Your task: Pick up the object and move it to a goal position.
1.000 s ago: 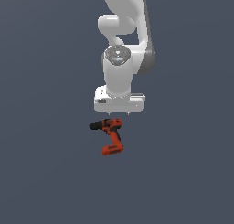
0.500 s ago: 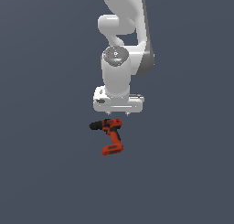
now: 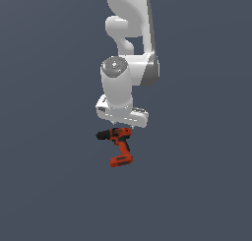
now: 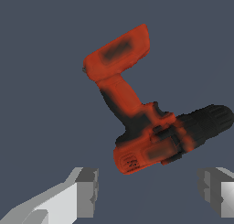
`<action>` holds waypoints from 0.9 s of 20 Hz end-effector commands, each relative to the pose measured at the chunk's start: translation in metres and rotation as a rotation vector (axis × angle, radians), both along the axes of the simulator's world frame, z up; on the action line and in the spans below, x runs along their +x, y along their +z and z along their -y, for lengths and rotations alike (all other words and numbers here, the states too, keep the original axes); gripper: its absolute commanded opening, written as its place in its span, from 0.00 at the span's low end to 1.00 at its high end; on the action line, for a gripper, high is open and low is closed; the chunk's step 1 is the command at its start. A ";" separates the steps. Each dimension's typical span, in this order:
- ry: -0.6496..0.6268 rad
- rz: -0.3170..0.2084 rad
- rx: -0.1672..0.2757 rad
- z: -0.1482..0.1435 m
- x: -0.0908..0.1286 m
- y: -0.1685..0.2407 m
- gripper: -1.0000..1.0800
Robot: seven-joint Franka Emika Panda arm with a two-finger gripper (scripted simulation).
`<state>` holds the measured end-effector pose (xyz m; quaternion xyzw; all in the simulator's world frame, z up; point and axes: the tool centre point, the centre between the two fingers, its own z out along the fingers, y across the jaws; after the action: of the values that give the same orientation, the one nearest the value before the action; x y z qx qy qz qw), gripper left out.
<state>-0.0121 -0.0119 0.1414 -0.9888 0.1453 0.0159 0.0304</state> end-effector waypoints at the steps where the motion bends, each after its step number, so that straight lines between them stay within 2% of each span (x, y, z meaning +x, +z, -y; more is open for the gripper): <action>1: -0.091 0.000 0.009 0.007 0.000 -0.007 0.81; 18: -0.787 -0.007 0.056 0.070 -0.008 -0.060 0.81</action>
<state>-0.0194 -0.0761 0.0852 -0.8712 0.4871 0.0110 0.0593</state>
